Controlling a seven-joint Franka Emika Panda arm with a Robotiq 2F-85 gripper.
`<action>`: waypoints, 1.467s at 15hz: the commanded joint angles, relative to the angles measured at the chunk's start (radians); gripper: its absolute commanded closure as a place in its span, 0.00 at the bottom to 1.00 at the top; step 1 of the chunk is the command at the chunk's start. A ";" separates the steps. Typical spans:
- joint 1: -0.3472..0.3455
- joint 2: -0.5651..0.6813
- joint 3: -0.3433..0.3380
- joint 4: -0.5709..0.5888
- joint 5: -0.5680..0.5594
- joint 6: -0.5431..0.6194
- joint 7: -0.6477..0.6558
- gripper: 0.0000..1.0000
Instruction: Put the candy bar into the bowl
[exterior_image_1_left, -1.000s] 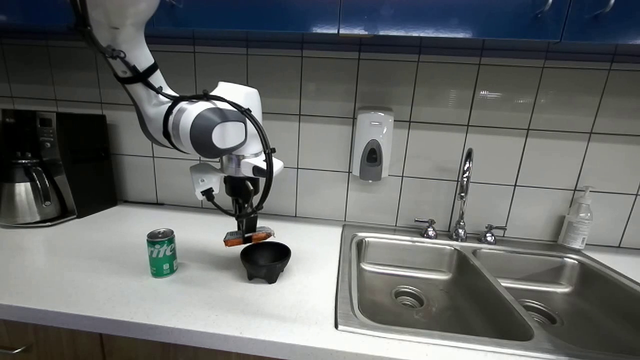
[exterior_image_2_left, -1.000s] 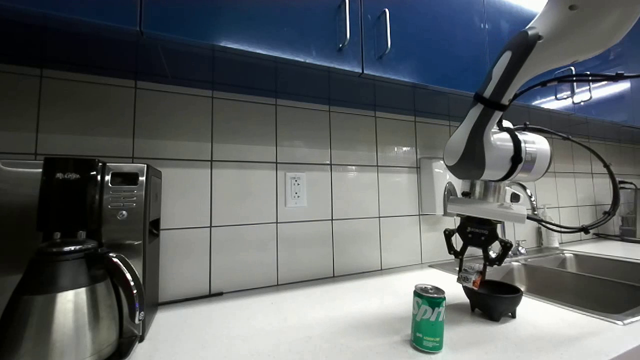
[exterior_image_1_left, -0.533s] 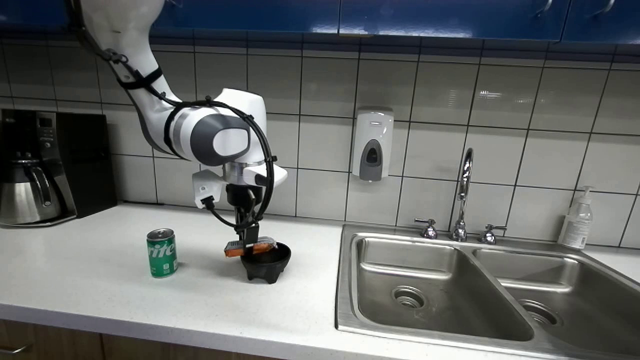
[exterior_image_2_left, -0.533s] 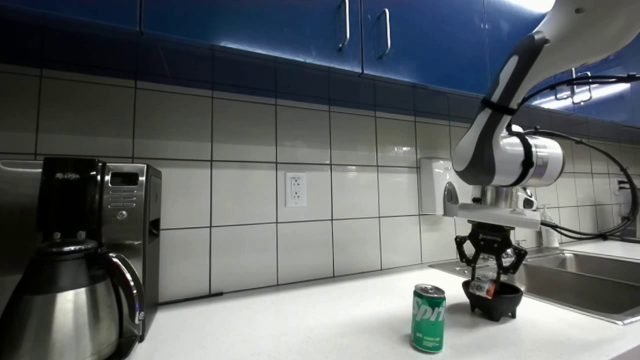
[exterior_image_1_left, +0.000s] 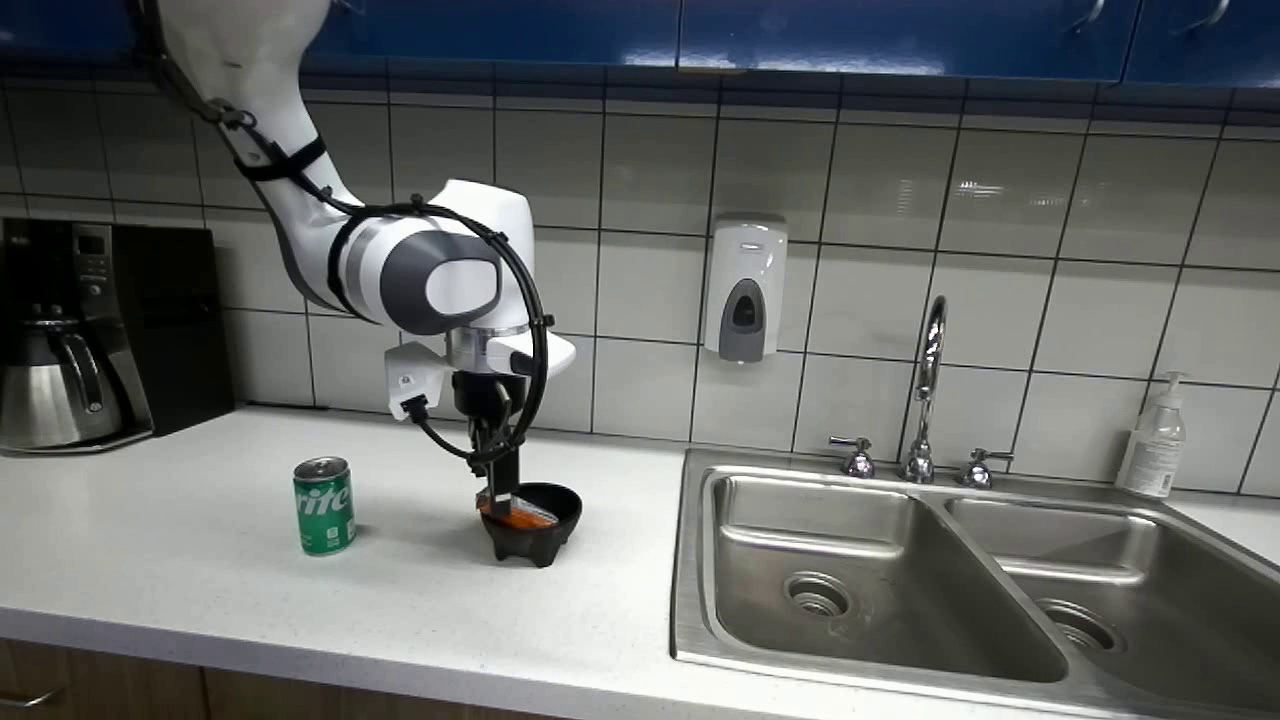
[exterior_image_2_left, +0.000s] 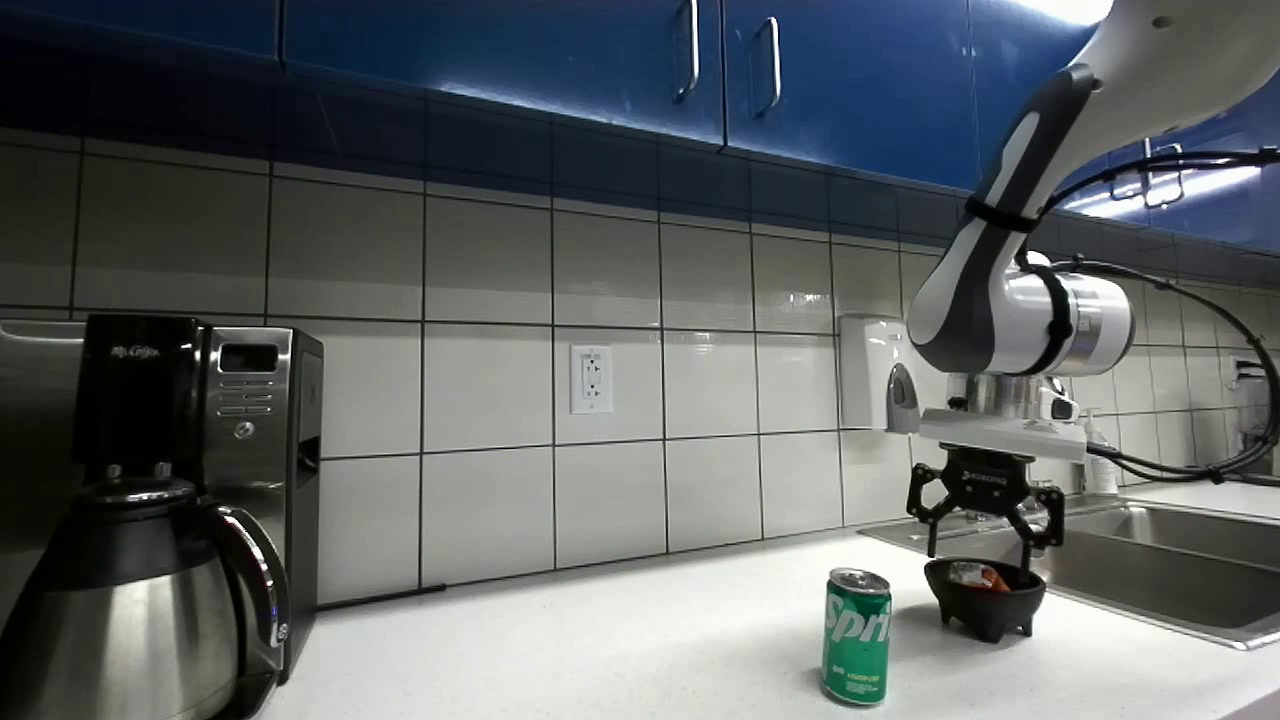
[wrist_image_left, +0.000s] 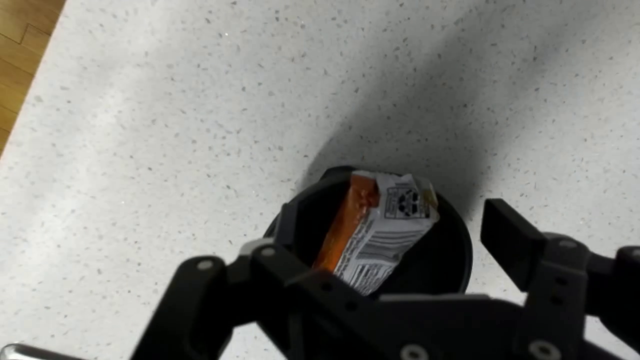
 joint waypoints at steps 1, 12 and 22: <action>-0.011 -0.044 0.005 -0.028 0.004 0.004 -0.008 0.00; 0.062 -0.303 0.064 -0.182 0.060 -0.062 -0.204 0.00; 0.121 -0.445 0.075 -0.220 0.046 -0.199 -0.368 0.00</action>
